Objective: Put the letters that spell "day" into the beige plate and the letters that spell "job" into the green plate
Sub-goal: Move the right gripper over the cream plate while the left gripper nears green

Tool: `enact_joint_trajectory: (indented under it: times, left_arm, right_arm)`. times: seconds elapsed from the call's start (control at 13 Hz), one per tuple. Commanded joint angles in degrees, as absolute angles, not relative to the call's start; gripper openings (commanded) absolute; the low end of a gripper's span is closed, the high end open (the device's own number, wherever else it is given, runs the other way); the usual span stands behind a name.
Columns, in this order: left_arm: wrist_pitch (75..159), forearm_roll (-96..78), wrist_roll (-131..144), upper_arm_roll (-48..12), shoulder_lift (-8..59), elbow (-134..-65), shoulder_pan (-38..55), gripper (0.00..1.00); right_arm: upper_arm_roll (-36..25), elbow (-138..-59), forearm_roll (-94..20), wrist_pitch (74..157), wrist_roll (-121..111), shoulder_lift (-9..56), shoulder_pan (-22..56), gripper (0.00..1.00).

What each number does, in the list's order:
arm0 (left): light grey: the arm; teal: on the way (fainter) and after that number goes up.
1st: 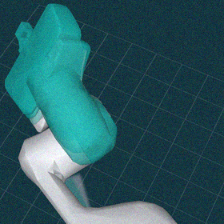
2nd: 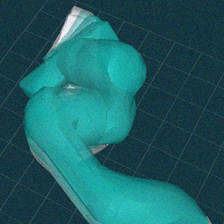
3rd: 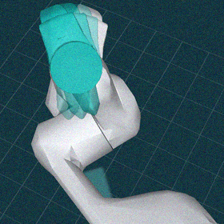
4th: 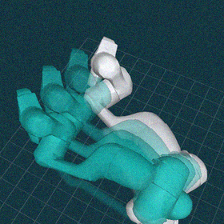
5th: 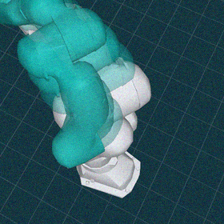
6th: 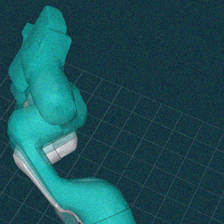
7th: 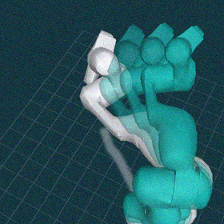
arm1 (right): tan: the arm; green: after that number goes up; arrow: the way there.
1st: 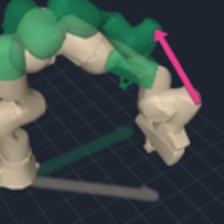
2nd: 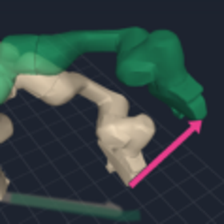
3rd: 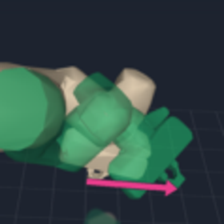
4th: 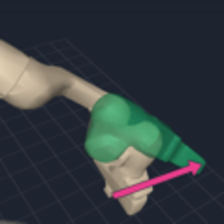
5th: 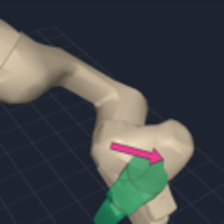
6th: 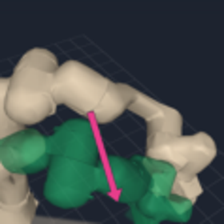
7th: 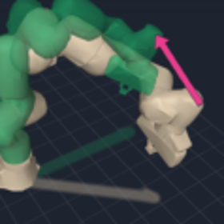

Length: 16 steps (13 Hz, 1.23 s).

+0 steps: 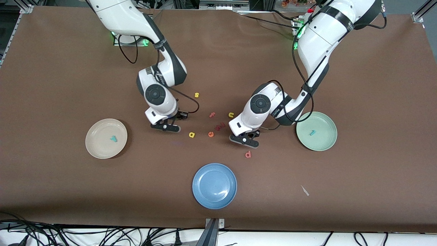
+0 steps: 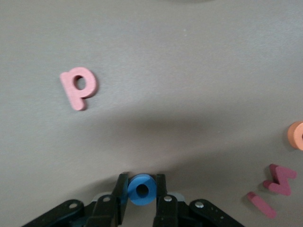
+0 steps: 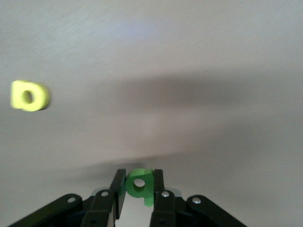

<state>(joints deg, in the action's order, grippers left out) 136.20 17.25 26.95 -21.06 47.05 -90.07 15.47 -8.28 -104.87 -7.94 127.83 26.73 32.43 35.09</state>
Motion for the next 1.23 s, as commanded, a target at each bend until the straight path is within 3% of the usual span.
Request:
enact_joint_trajectory:
  times: [0.0, 0.23, 0.54, 0.69, 0.77, 0.85, 0.92, 1.15]
  left_arm:
    - [125.99, 18.9, 26.9, -20.74, 41.24, -90.26, 15.3, 0.0]
    - [119.55, 18.72, 25.67, -21.09, 38.42, -90.52, 12.5, 0.0]
    - [111.55, 18.72, 21.03, -21.18, 35.6, -91.4, 8.8, 0.0]
    - [111.18, 18.37, 12.09, -21.27, 33.41, -94.64, 4.94, 0.0]
    - [111.18, 17.93, 7.86, -21.44, 32.27, -96.05, 2.4, 0.0]
    - [111.27, 17.76, 3.99, -21.88, 31.12, -97.8, -0.15, 0.0]
    - [111.36, 17.75, 0.13, -22.32, 30.77, -98.69, -2.35, 0.0]
    - [112.93, 17.84, -7.89, -22.85, 30.06, -102.9, -7.89, 0.0]
  right_arm:
    - [-13.95, -102.31, -7.56, 121.3, 13.5, 30.77, 34.01, 0.12]
    - [-20.29, -102.13, -7.91, 121.29, -5.31, 30.94, 32.01, 0.12]
    - [-20.3, -100.21, -8.35, 122.43, -23.26, 33.3, 24.36, 0.12]
    - [-20.3, -99.67, -7.82, 122.61, -29.59, 34.62, 22.6, 0.19]
    - [-20.3, -99.67, -8.0, 123.48, -32.23, 35.06, 21.8, 0.31]
    - [-20.13, -99.75, -8.69, 124.62, -32.69, 35.24, 21.45, 0.92]
    - [-20.04, -99.76, -10.01, 124.11, -32.61, 35.16, 21.79, 1.0]
    - [-18.9, -99.67, -12.66, 121.56, -29.63, 33.76, 23.28, 1.0]
